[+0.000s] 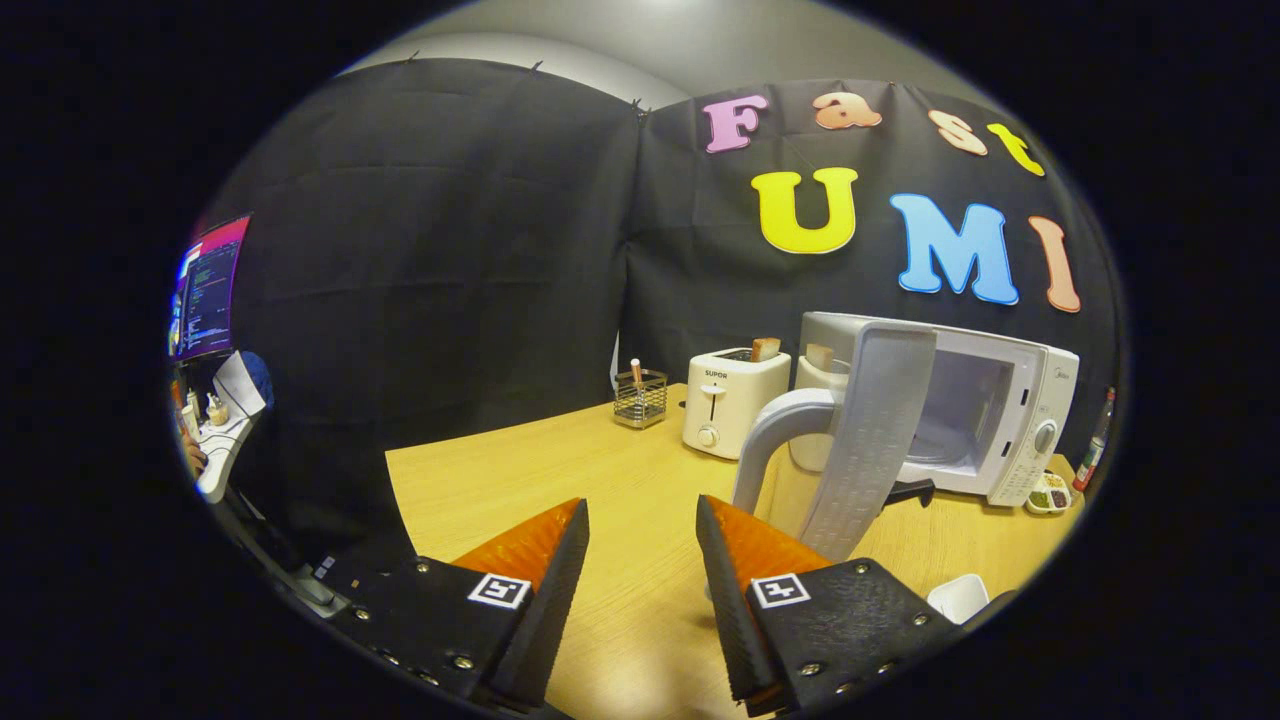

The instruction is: Open the microwave, put the food inside, and close the microwave door.

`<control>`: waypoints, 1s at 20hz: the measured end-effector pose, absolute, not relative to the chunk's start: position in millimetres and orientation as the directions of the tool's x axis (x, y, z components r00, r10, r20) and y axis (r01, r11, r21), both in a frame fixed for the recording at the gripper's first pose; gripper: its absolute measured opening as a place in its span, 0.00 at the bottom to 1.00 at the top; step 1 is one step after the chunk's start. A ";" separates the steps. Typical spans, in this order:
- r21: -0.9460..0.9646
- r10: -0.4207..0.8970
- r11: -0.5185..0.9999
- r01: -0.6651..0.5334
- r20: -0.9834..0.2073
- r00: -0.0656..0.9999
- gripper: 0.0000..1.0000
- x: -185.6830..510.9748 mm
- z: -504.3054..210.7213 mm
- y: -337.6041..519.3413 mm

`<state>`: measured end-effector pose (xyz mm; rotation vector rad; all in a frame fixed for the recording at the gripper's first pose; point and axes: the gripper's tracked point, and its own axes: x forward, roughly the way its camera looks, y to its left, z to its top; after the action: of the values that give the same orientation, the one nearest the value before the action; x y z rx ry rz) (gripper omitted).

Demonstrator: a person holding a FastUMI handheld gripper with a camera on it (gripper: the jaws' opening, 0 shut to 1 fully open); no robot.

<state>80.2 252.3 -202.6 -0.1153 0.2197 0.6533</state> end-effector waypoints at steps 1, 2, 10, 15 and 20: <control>-0.036 0.579 0.797 -0.603 -0.241 0.779 0.66 83.2 -203.8 248.4; -0.048 0.558 0.811 -0.583 -0.237 0.795 0.65 86.6 -203.8 241.4; -0.051 0.364 0.921 -0.385 -0.232 0.902 0.55 125.7 -205.9 162.9; -0.025 0.292 0.952 -0.305 -0.226 0.930 0.16 154.8 -202.8 120.3; -0.040 0.194 0.977 -0.207 -0.217 0.957 0.14 201.3 -200.0 79.3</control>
<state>201.3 79.3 -200.0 -0.0629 0.2142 0.2035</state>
